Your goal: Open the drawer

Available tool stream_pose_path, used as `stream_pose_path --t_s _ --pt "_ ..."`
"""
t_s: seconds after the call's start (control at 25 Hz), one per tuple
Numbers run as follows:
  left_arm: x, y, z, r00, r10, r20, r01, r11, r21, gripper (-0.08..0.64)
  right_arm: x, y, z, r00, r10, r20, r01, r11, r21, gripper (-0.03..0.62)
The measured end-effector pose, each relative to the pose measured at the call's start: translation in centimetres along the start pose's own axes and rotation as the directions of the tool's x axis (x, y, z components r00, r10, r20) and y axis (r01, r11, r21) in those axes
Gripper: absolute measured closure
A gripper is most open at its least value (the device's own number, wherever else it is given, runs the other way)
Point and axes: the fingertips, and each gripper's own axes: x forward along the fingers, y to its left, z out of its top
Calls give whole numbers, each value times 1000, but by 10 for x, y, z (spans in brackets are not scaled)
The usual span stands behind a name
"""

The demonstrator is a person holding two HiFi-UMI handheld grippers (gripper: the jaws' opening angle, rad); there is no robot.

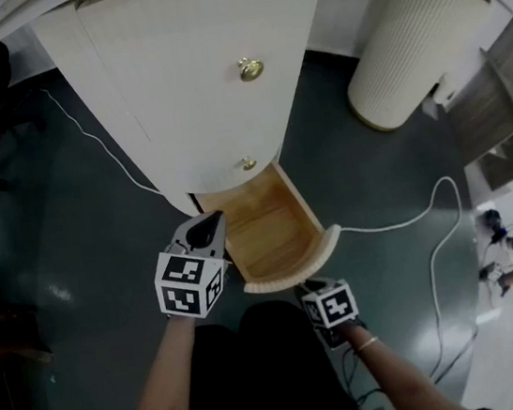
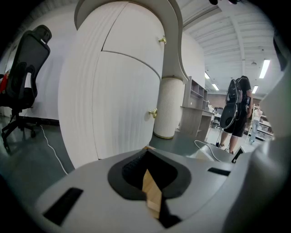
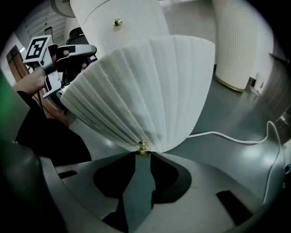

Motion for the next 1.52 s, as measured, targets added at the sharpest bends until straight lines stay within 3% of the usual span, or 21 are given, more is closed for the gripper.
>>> stream_pose_path --t_s 0.2,0.52,0.68,0.8,1.0,1.32,1.52 --pt "1 2 -3 1000 0 -6 0 1000 -3 558 -12 -3 -1 999 -39 -7 39 999 -2 492" --pt "6 3 -3 1000 -6 0 6 1000 -17 558 -64 9 31 992 8 128 -11 1000 21 494" --pt "8 4 -2 1000 -13 6 14 1000 -28 558 -101 14 47 977 21 214 -35 997 62 495" --pt "10 7 -2 1000 -8 7 8 999 -33 558 -126 17 65 958 23 286 -37 998 43 495" --pt "7 7 2 1000 -7 11 7 999 -40 558 -144 36 116 905 54 422 -50 999 -21 500" --pt "-8 9 15 998 29 55 -26 998 -55 558 -163 72 206 772 115 625 -81 993 -83 515" --pt "-22 15 21 994 66 90 -60 995 -74 558 -178 79 237 707 136 694 -87 991 -106 517"
